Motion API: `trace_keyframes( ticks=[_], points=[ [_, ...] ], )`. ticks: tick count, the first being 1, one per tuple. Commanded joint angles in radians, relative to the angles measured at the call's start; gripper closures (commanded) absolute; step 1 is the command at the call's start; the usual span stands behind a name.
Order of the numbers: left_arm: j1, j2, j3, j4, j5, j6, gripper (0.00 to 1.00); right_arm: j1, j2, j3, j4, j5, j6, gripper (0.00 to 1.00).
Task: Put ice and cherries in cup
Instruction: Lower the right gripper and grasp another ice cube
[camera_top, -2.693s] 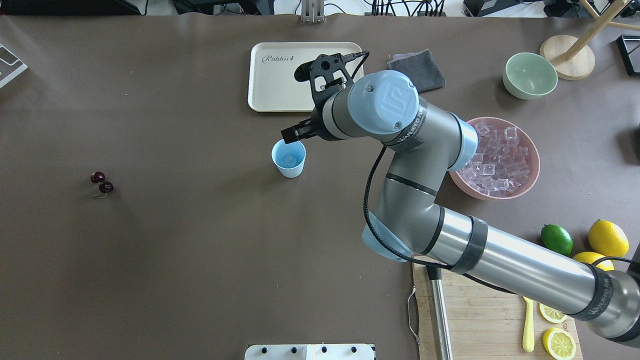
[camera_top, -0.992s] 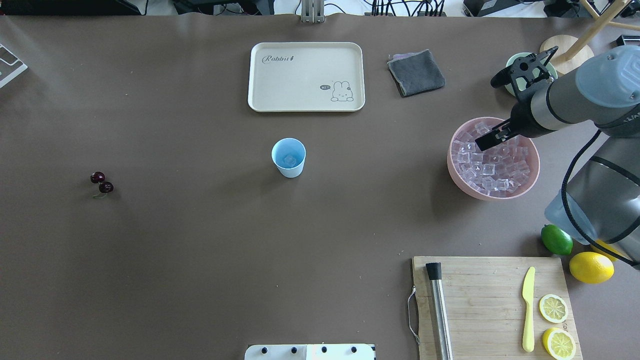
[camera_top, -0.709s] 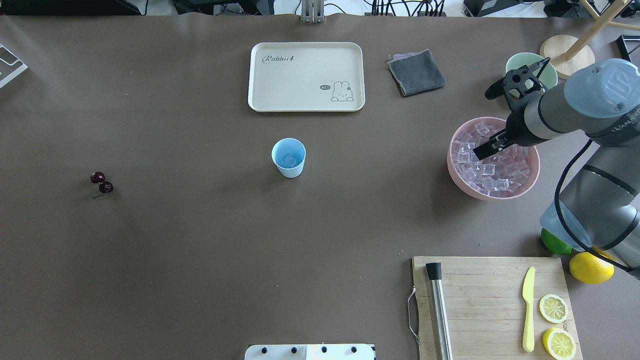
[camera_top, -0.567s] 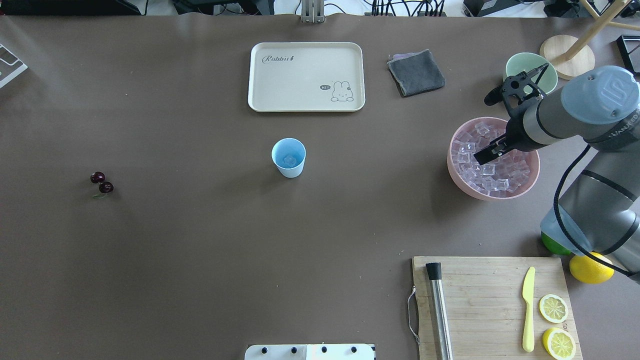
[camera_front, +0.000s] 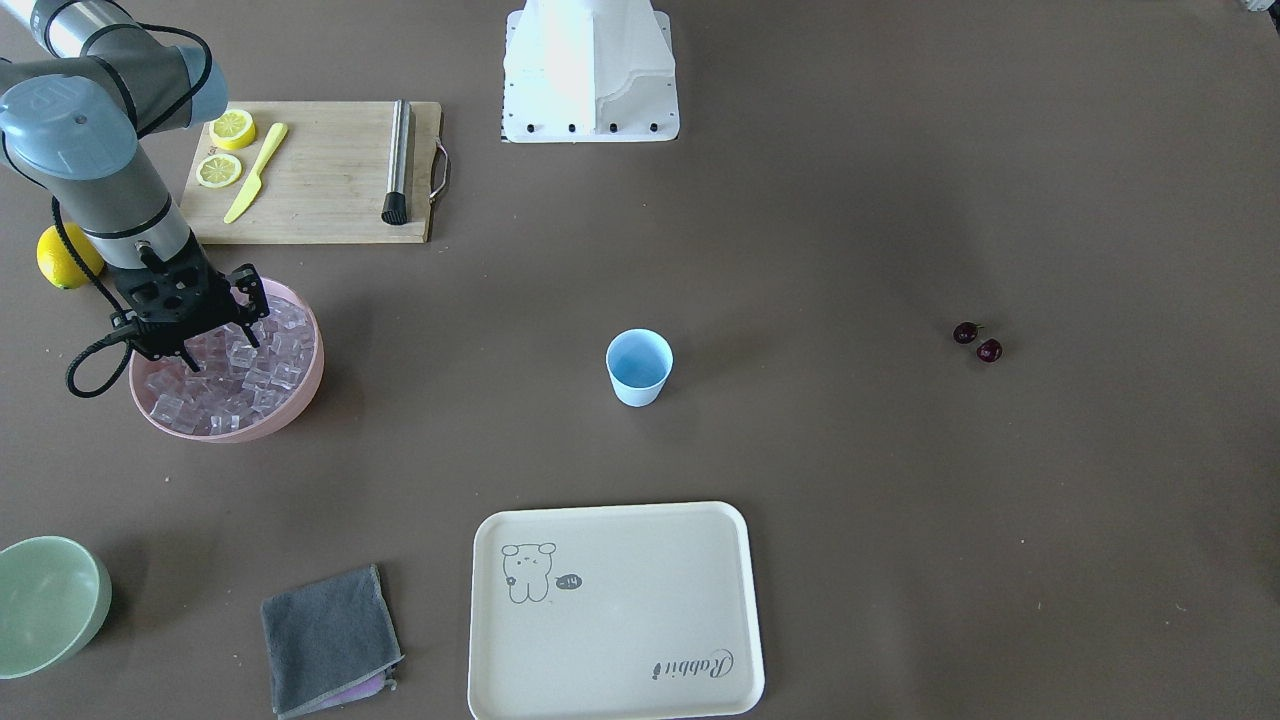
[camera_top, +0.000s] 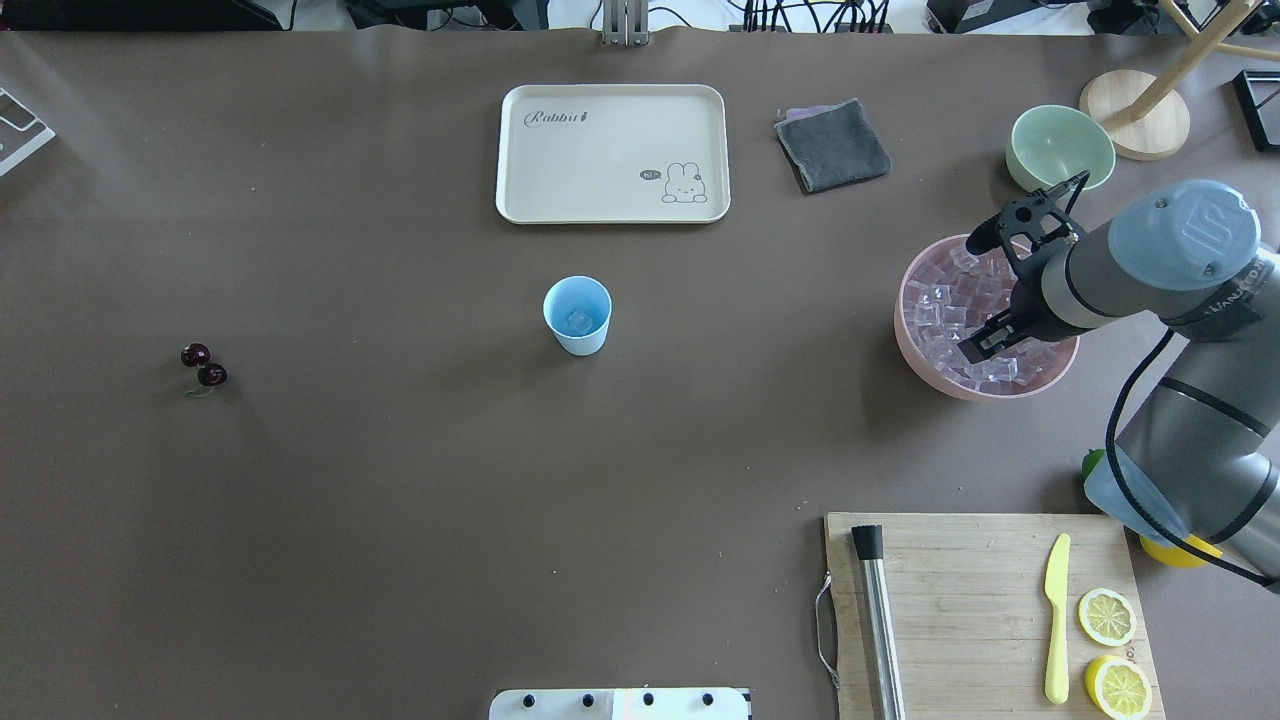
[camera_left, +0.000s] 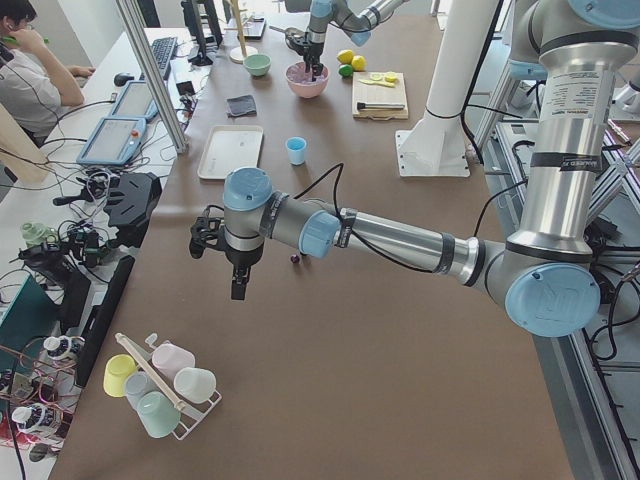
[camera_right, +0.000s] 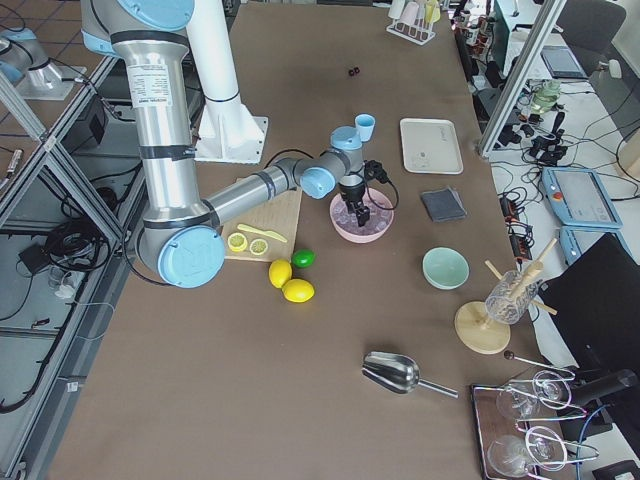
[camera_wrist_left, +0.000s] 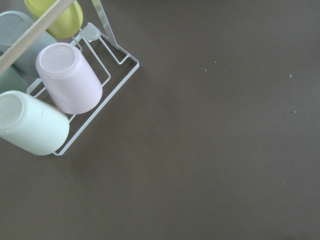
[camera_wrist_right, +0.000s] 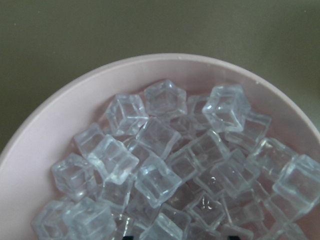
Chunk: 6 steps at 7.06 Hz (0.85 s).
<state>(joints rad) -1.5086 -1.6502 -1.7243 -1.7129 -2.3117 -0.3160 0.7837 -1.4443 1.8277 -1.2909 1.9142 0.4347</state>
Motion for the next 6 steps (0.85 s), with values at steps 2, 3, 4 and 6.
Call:
trace_keyframes(
  ticks=[2,3,4,6],
  points=[
    [0.001,0.003,0.000,-0.001,0.000,0.000,0.02,-0.020,0.009,-0.010,0.001,-0.001,0.009,0.33],
    [0.001,0.003,0.000,-0.001,0.000,0.000,0.02,-0.020,0.007,-0.011,0.001,0.000,0.007,0.63],
    [0.001,0.003,0.000,-0.001,0.000,0.000,0.02,-0.020,0.013,-0.010,0.001,0.005,0.006,0.97],
    [0.001,0.000,0.002,-0.001,0.000,0.000,0.02,-0.018,0.015,-0.010,0.001,0.003,0.006,1.00]
  ],
)
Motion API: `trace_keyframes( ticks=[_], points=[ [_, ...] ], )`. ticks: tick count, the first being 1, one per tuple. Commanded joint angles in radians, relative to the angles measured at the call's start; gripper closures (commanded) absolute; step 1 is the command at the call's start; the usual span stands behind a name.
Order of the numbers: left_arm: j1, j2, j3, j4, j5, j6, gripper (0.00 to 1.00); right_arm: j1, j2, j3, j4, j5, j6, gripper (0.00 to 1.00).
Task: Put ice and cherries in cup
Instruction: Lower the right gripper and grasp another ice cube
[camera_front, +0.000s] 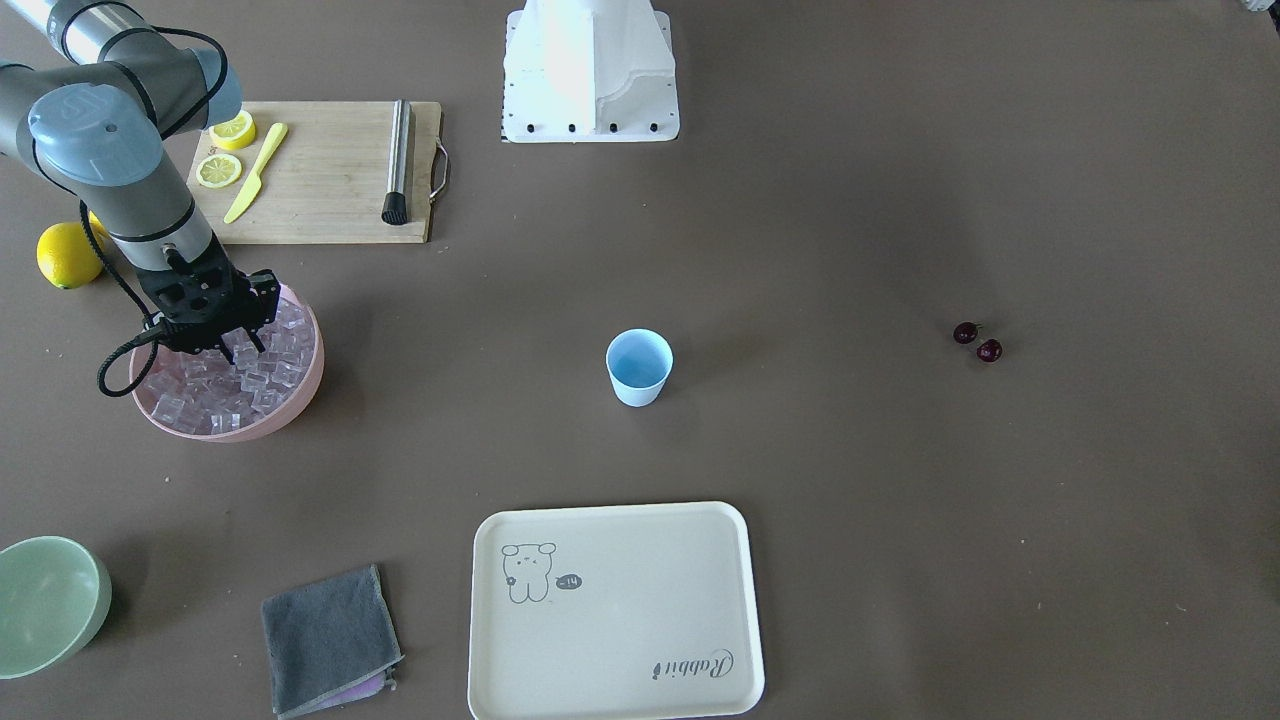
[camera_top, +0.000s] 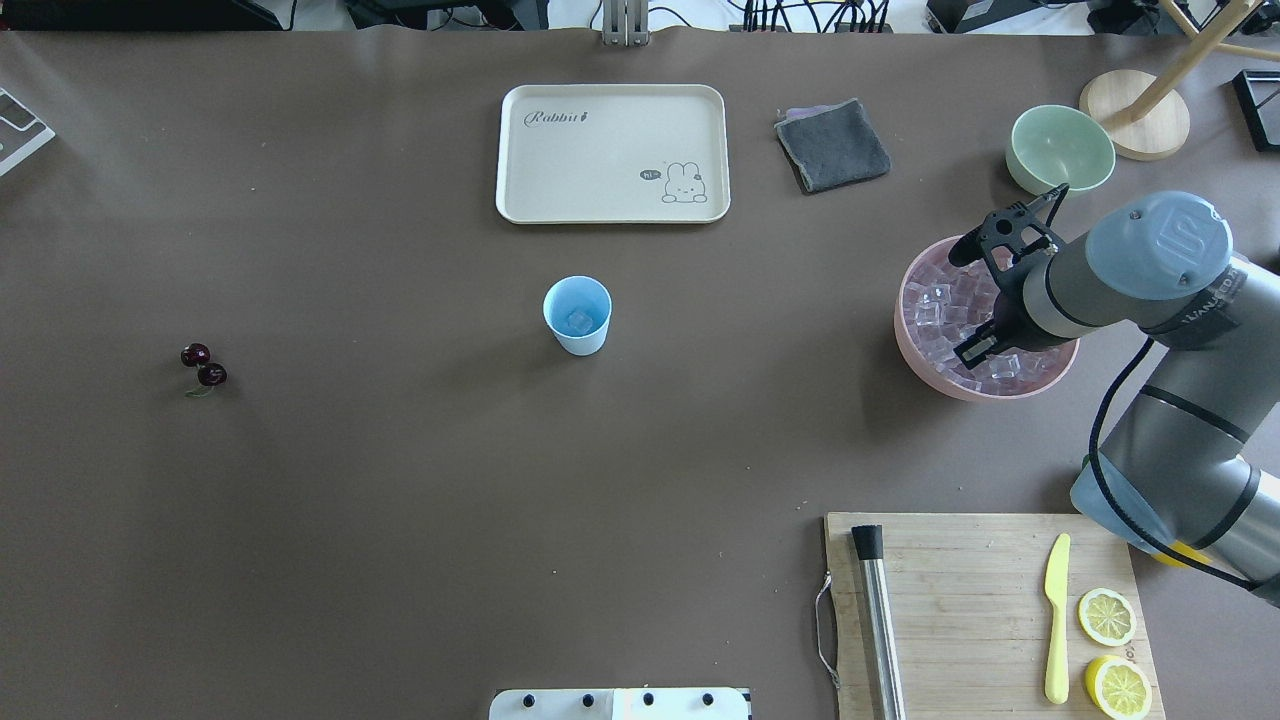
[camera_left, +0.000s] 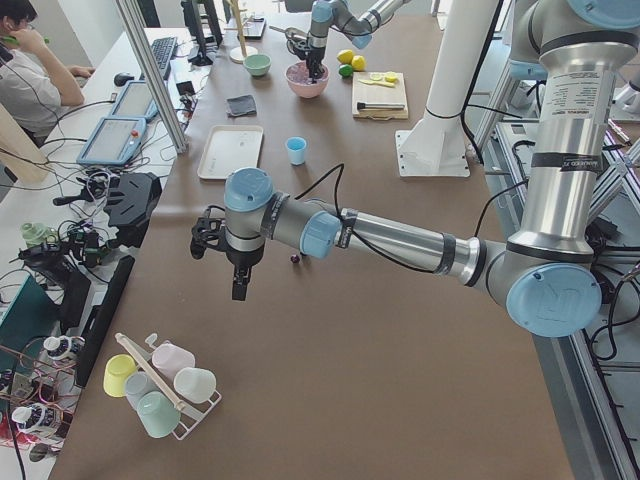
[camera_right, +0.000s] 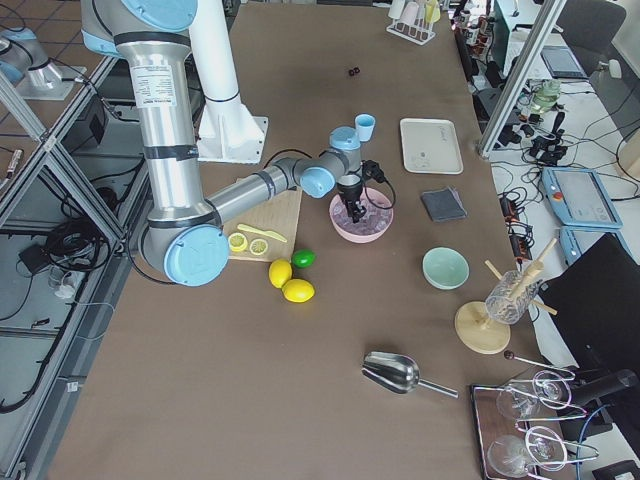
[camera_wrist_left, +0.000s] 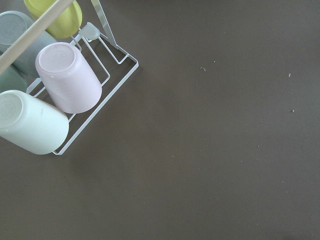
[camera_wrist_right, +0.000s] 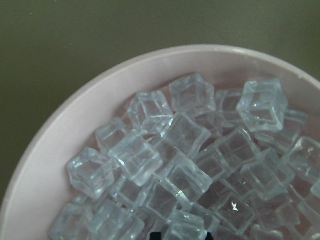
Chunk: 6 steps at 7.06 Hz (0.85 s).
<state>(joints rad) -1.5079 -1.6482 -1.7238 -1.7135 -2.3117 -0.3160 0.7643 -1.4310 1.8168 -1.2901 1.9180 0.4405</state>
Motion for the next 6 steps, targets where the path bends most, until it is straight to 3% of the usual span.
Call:
trace_keyframes(
  ticks=[1,4,6],
  points=[
    [0.000,-0.002,0.001,0.000,0.000,0.000,0.02,0.009,0.004,0.009,0.000,0.001,0.000,1.00],
    [0.000,-0.005,-0.005,0.000,-0.002,-0.005,0.02,0.143,0.087,0.022,-0.015,0.090,0.001,1.00],
    [0.000,-0.002,-0.002,-0.002,-0.009,-0.005,0.02,0.171,0.182,0.022,-0.032,0.092,0.004,1.00]
  ],
)
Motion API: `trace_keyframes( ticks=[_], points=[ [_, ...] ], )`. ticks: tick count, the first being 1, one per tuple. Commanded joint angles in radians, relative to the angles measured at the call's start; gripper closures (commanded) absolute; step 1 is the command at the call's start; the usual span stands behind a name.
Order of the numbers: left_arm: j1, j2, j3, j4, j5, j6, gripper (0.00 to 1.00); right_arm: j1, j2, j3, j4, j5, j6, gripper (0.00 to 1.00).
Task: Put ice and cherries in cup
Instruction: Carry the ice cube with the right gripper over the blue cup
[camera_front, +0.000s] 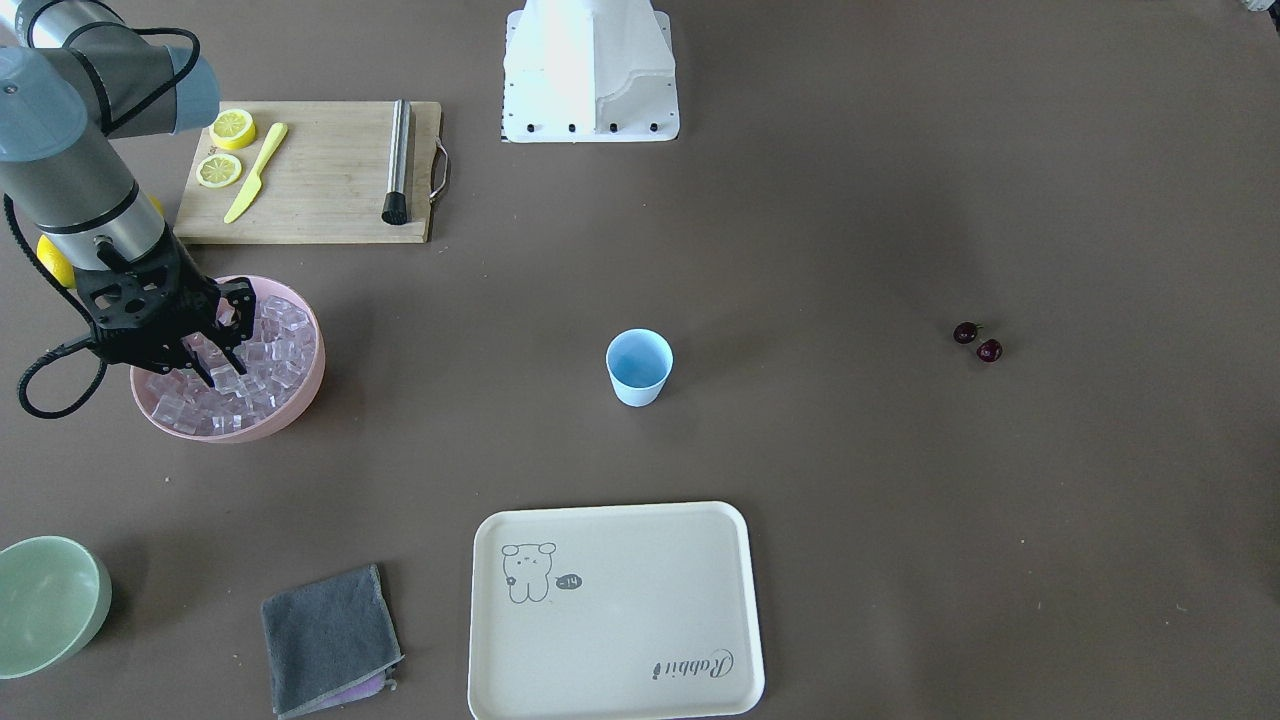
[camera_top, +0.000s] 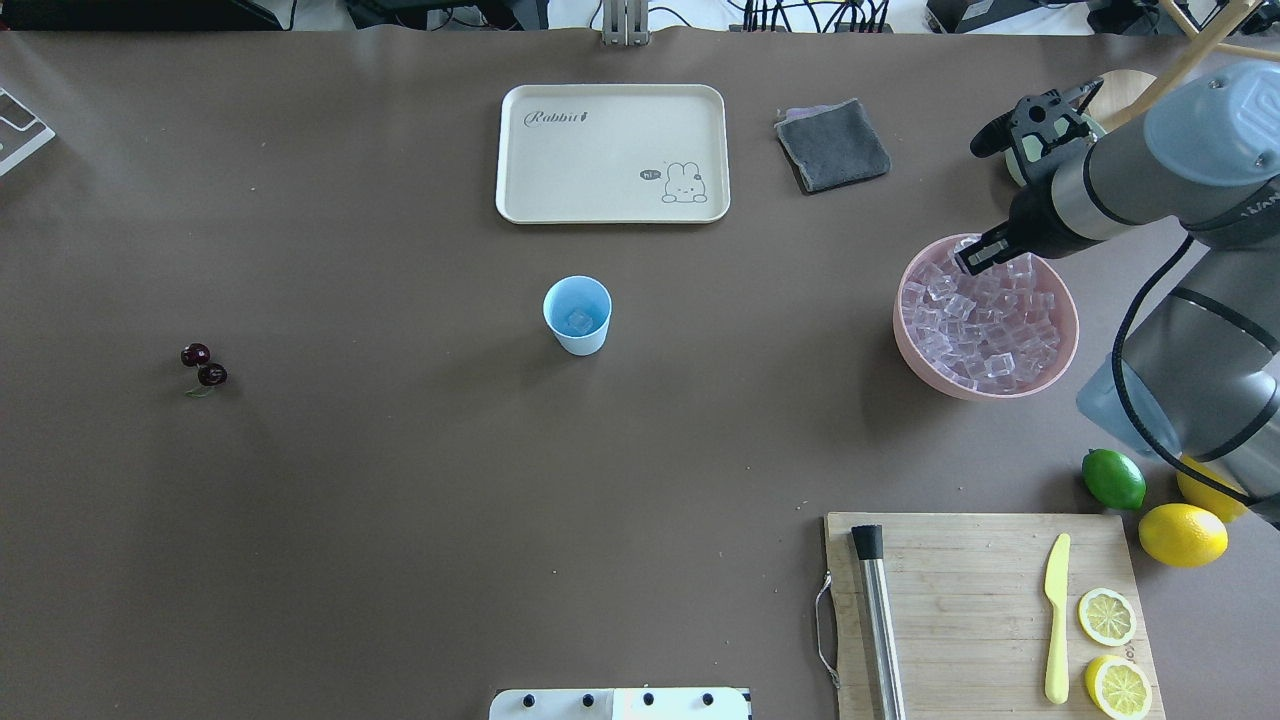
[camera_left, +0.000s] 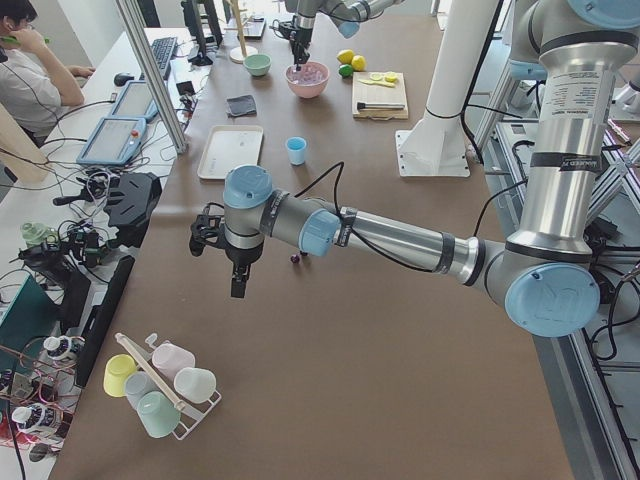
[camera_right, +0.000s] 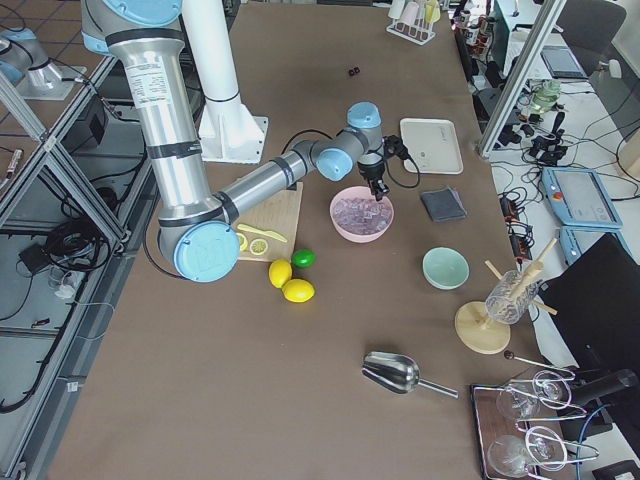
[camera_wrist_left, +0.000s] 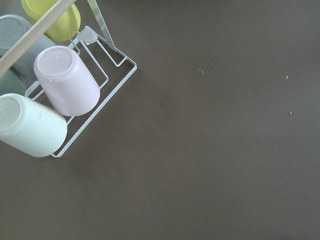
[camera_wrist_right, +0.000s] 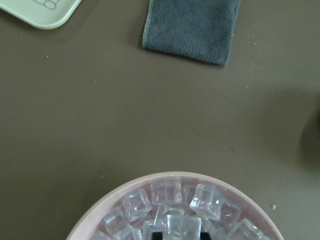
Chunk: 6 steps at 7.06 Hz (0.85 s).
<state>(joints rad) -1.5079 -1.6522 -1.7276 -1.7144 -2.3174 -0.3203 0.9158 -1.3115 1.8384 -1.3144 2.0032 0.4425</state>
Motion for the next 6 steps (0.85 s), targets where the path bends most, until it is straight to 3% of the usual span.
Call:
trace_keyframes(
  ticks=[1,3,6],
  points=[
    [0.005,0.006,0.005,-0.001,-0.005,0.000,0.02,0.021,0.119,-0.001,-0.025,0.008,0.024,1.00],
    [0.008,0.009,0.008,-0.001,-0.005,0.000,0.02,-0.038,0.260,-0.031,-0.026,-0.014,0.195,1.00],
    [0.008,0.003,0.014,-0.001,-0.003,0.000,0.02,-0.191,0.447,-0.128,-0.020,-0.167,0.312,1.00]
  ],
)
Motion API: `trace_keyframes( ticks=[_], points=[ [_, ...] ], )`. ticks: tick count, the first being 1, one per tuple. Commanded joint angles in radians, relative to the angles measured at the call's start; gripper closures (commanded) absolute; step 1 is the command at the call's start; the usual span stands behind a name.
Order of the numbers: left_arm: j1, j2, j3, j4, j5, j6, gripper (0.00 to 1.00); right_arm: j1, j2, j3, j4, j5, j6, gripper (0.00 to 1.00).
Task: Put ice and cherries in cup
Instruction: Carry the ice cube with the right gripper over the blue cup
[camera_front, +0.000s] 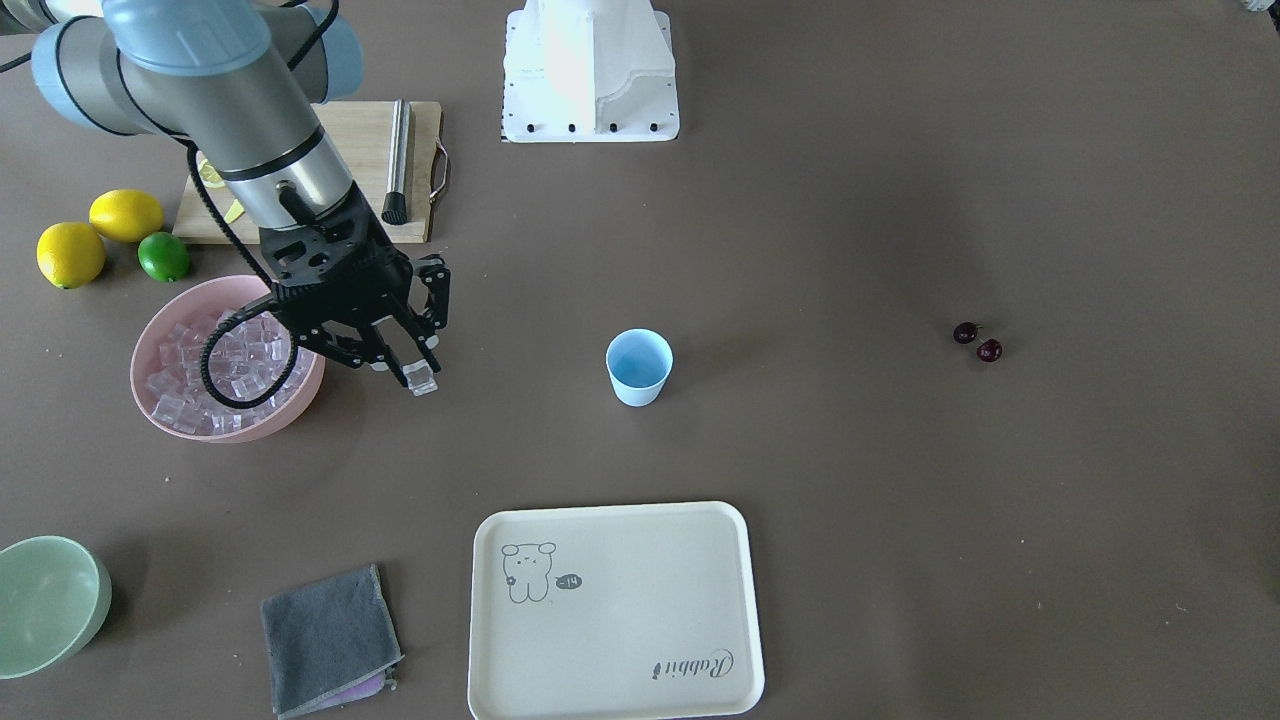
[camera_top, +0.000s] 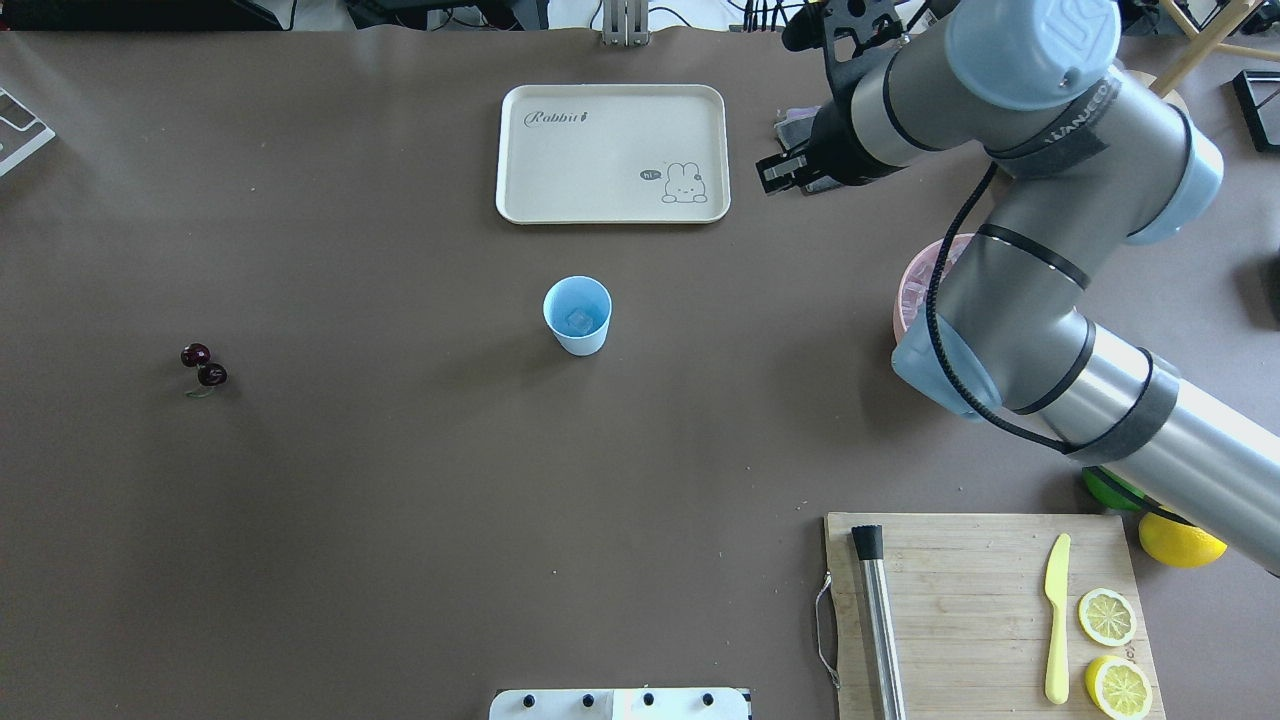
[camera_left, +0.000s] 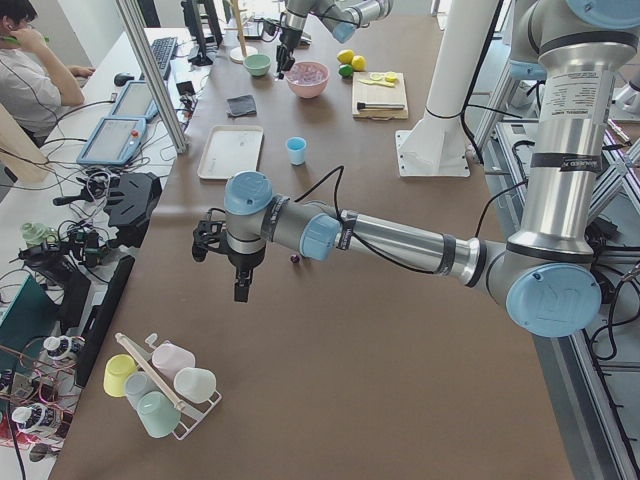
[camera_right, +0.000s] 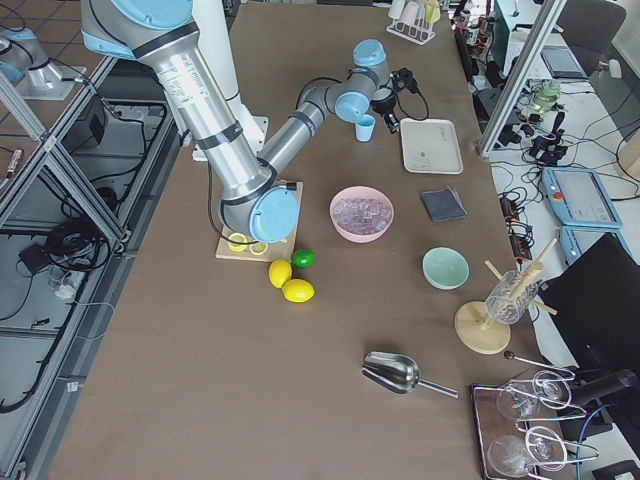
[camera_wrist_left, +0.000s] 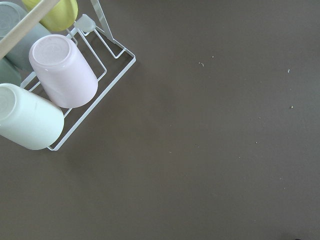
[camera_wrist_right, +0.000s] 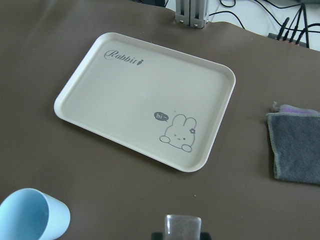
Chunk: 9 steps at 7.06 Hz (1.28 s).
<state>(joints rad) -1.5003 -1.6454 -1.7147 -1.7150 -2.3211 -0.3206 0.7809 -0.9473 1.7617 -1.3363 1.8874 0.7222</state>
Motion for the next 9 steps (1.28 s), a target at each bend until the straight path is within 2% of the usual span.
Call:
trace_keyframes(
  ticks=[1,2,4,9],
  points=[
    [0.000,-0.005,0.001,0.000,0.000,0.000,0.02,-0.095,0.137,-0.103,0.000,-0.104,0.057,1.00],
    [0.000,-0.004,0.000,0.000,0.000,0.000,0.02,-0.138,0.209,-0.182,0.002,-0.166,0.057,1.00],
    [0.000,-0.005,-0.002,0.000,-0.001,0.000,0.02,-0.189,0.239,-0.280,0.118,-0.178,0.057,1.00],
    [0.000,0.004,-0.005,0.000,-0.001,0.002,0.02,-0.272,0.232,-0.309,0.134,-0.234,0.060,1.00]
  ],
)
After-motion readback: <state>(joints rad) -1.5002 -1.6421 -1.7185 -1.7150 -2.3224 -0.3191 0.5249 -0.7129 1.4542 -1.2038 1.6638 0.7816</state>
